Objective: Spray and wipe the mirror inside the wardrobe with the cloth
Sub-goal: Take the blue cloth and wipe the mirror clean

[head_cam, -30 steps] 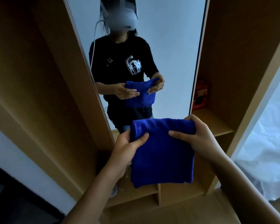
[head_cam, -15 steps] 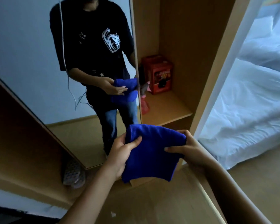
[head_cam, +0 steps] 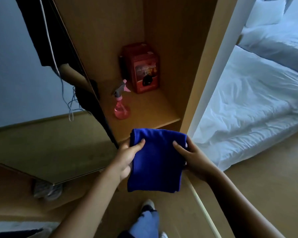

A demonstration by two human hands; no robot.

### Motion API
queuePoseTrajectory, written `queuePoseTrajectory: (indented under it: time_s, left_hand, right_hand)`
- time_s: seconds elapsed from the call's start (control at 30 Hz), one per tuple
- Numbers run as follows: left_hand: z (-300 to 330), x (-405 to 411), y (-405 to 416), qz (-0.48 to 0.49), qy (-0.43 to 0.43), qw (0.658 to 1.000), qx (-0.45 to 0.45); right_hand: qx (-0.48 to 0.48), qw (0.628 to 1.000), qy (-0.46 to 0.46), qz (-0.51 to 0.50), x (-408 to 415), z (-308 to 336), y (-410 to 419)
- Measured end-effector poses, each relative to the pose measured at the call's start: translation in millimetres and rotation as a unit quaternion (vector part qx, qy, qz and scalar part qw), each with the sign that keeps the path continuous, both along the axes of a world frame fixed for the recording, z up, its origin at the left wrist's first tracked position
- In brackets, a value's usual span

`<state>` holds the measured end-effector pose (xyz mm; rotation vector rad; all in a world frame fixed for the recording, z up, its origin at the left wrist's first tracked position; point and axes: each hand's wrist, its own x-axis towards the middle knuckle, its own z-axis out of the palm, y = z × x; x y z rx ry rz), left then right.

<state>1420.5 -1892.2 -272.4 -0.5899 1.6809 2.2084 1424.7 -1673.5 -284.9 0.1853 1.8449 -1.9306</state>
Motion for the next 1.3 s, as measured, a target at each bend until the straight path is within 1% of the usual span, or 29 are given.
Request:
queuePoseTrajectory:
  time_s: [0.1, 0.2, 0.33, 0.43, 0.53, 0.6, 0.7, 0.77, 1.03, 1.3]
  left_hand:
    - [-10.5, -26.7, 3.1, 0.019, -0.022, 1.0, -0.004]
    - [-21.4, -59.2, 2.5, 0.028, -0.045, 0.998, -0.015]
    - [-27.2, -99.3, 6.1, 0.03, -0.05, 0.998, -0.031]
    - [-28.1, -121.7, 7.9, 0.007, -0.026, 0.999, -0.047]
    - [-32.0, -137.6, 6.9, -0.005, -0.02, 0.995, -0.093]
    - [-35.6, -144.2, 6.4, 0.002, -0.021, 0.993, -0.117]
    - [-40.8, -154.5, 5.5, 0.036, -0.004, 0.989, -0.141]
    - [-42.8, -160.8, 7.1, 0.058, -0.005, 0.987, -0.151]
    - [-40.8, -192.3, 17.0, 0.103, 0.03, 0.979, -0.174]
    - [-39.9, -208.1, 14.5, 0.084, 0.062, 0.975, -0.194]
  right_hand:
    - [0.003, 0.999, -0.029, 0.016, -27.2, -7.9, 7.3]
    - [0.009, 0.999, -0.039, 0.005, -56.6, -11.9, 9.0]
    - [0.043, 0.999, -0.012, -0.015, -97.6, -11.2, 5.2]
    - [0.07, 0.997, 0.02, -0.037, -125.4, -14.4, -1.1]
    - [0.098, 0.993, 0.035, -0.057, -149.0, -21.9, -7.5]
    - [0.127, 0.988, 0.05, -0.065, -161.0, -27.9, -11.5]
    - [0.182, 0.977, 0.096, -0.061, -180.1, -34.5, -15.6]
    - [0.199, 0.973, 0.103, -0.054, -190.6, -35.9, -17.1]
    - [0.236, 0.961, 0.144, -0.015, -235.8, -33.9, -23.7]
    - [0.239, 0.961, 0.139, -0.001, -256.4, -35.8, -26.0]
